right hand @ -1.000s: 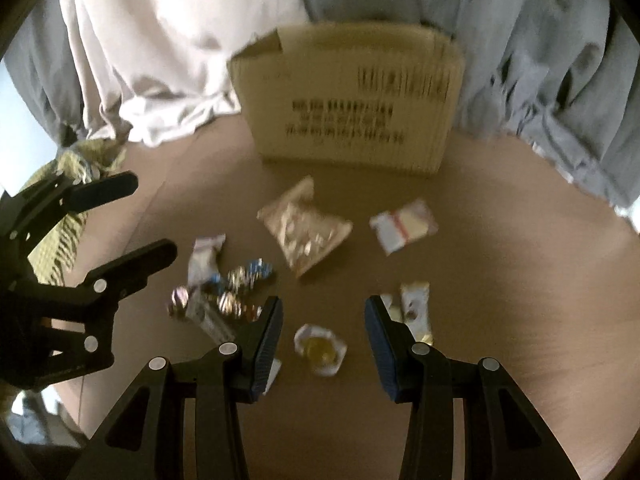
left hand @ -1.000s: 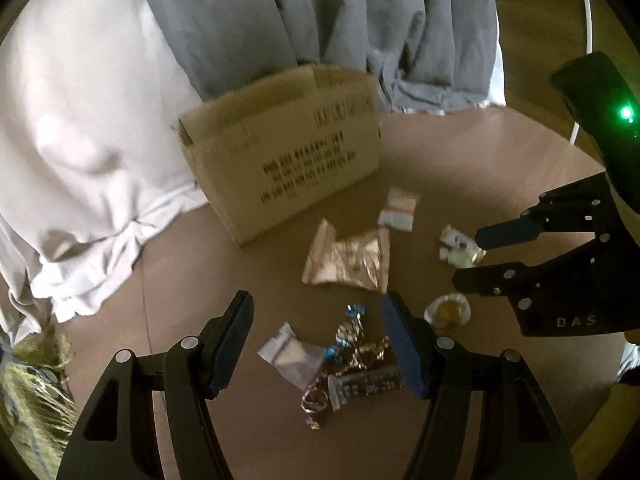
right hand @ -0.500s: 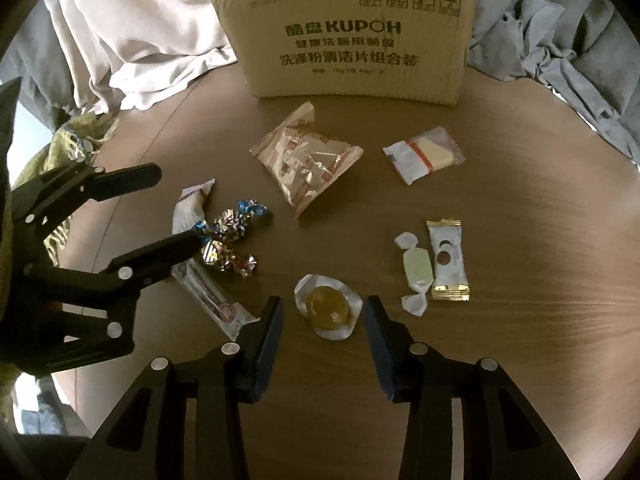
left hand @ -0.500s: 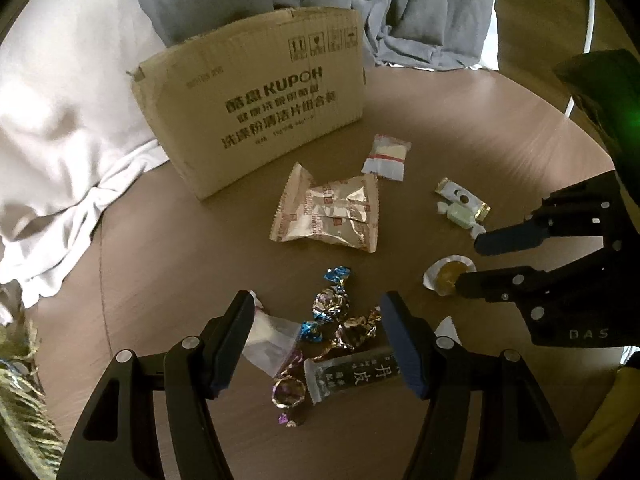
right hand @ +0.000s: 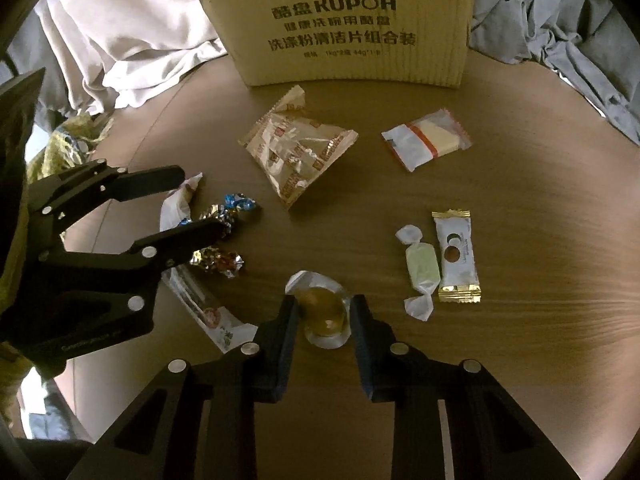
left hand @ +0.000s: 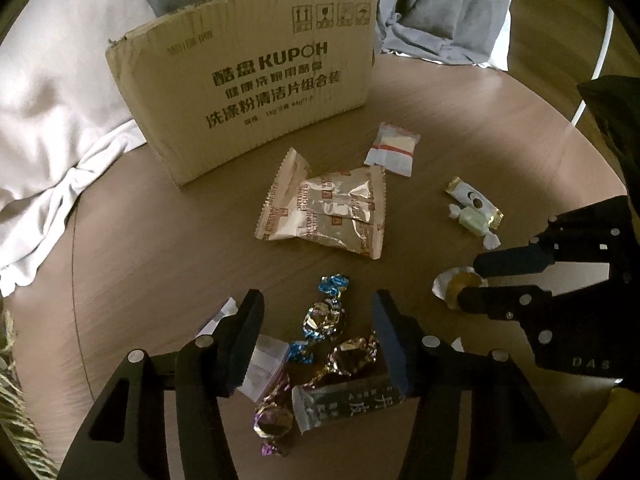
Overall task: Organize snacks
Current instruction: 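Grasp the foil chocolates with the left tool while the right tool grasps the gold candy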
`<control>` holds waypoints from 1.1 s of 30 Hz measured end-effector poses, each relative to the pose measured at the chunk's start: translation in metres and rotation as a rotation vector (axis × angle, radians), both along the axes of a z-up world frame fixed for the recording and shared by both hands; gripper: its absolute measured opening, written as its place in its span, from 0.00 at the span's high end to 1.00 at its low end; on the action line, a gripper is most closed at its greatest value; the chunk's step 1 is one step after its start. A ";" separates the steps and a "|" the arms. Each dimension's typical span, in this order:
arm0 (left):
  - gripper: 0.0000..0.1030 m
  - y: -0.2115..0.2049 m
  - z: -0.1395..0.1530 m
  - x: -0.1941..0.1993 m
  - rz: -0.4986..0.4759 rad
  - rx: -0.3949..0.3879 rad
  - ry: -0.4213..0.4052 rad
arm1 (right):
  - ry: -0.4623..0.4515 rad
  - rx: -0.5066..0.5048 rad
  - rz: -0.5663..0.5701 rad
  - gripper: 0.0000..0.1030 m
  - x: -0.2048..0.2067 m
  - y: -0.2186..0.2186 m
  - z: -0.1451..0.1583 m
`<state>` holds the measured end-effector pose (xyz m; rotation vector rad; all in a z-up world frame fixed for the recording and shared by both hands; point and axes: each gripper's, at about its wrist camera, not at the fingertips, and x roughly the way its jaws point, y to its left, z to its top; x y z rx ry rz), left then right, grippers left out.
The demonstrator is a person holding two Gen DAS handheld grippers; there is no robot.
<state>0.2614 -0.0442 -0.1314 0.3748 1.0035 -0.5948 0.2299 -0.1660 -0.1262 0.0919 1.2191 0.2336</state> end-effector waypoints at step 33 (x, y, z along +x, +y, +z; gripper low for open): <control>0.80 0.001 0.069 -0.008 0.070 -0.144 -0.124 | -0.222 0.011 -0.037 0.76 0.001 -0.008 0.070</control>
